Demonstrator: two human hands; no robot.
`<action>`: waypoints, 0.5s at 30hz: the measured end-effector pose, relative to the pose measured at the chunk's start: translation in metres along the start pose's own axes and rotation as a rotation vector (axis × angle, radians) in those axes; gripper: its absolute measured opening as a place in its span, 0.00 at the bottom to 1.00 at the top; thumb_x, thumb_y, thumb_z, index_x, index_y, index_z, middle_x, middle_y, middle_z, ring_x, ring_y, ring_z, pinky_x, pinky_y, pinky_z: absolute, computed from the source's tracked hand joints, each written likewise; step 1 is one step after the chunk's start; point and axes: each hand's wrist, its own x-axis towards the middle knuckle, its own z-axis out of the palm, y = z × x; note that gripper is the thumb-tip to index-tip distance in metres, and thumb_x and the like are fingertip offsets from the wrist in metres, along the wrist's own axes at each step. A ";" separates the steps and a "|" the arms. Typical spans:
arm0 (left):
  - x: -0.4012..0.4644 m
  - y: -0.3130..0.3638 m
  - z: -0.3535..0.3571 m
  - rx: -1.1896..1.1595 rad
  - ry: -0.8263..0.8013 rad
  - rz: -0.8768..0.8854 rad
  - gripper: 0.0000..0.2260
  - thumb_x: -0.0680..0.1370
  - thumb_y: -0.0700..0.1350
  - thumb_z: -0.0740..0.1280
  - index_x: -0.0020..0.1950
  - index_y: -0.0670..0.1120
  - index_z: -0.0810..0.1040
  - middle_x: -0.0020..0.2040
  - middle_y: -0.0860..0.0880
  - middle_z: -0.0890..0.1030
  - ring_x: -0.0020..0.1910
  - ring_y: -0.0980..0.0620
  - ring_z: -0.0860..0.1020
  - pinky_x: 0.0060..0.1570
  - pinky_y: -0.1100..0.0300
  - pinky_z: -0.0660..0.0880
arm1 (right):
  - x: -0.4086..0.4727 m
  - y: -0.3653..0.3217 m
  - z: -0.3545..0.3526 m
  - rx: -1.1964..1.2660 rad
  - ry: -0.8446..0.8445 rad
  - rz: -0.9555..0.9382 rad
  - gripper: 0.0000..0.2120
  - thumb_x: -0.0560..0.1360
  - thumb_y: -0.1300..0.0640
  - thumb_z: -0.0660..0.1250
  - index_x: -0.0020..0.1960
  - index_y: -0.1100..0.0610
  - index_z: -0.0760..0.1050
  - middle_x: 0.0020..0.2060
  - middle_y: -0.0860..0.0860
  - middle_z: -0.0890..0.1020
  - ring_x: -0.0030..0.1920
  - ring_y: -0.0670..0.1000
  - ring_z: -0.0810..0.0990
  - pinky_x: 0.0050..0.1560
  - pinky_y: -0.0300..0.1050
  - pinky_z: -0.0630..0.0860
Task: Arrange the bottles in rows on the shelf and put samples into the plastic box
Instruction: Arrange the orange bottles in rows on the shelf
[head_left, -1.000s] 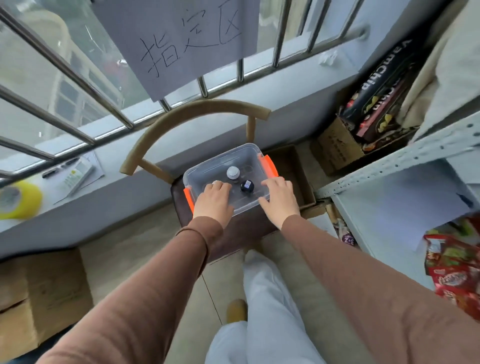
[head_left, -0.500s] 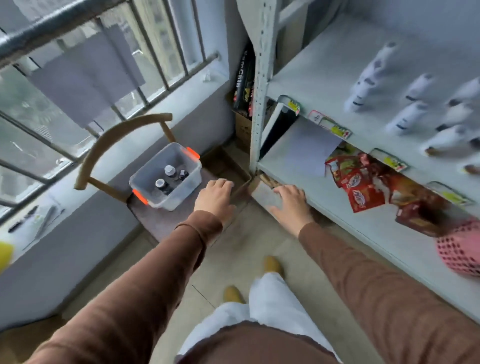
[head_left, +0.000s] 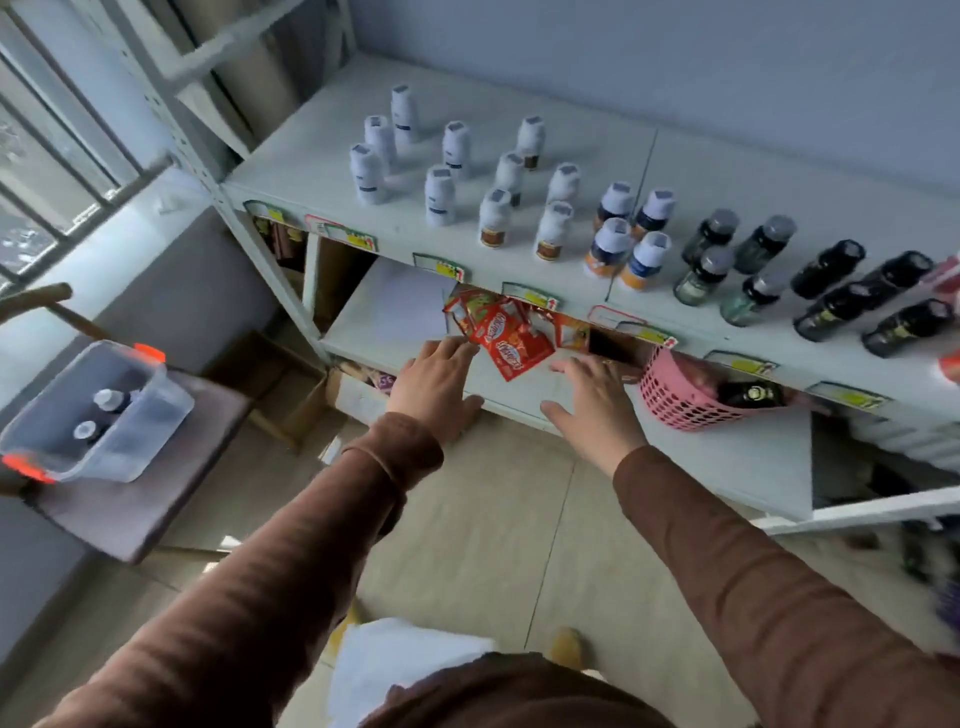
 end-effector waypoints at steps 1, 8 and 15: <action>0.006 0.027 0.004 0.001 0.004 0.021 0.31 0.73 0.54 0.70 0.74 0.49 0.65 0.71 0.50 0.69 0.67 0.46 0.68 0.62 0.49 0.72 | -0.007 0.023 -0.016 -0.010 0.012 0.006 0.22 0.74 0.51 0.69 0.66 0.54 0.71 0.62 0.54 0.73 0.62 0.57 0.69 0.63 0.49 0.66; 0.054 0.174 0.022 -0.015 0.050 0.124 0.30 0.73 0.55 0.70 0.72 0.48 0.67 0.69 0.49 0.71 0.66 0.45 0.68 0.64 0.50 0.70 | -0.025 0.146 -0.102 -0.075 0.095 0.026 0.22 0.74 0.49 0.68 0.66 0.52 0.71 0.59 0.53 0.74 0.59 0.58 0.70 0.59 0.50 0.67; 0.121 0.245 0.025 -0.014 0.106 0.163 0.28 0.72 0.54 0.70 0.70 0.47 0.69 0.68 0.49 0.71 0.66 0.45 0.69 0.63 0.48 0.70 | 0.010 0.218 -0.151 -0.076 0.173 0.018 0.21 0.74 0.51 0.69 0.65 0.53 0.72 0.59 0.52 0.75 0.59 0.56 0.69 0.60 0.48 0.66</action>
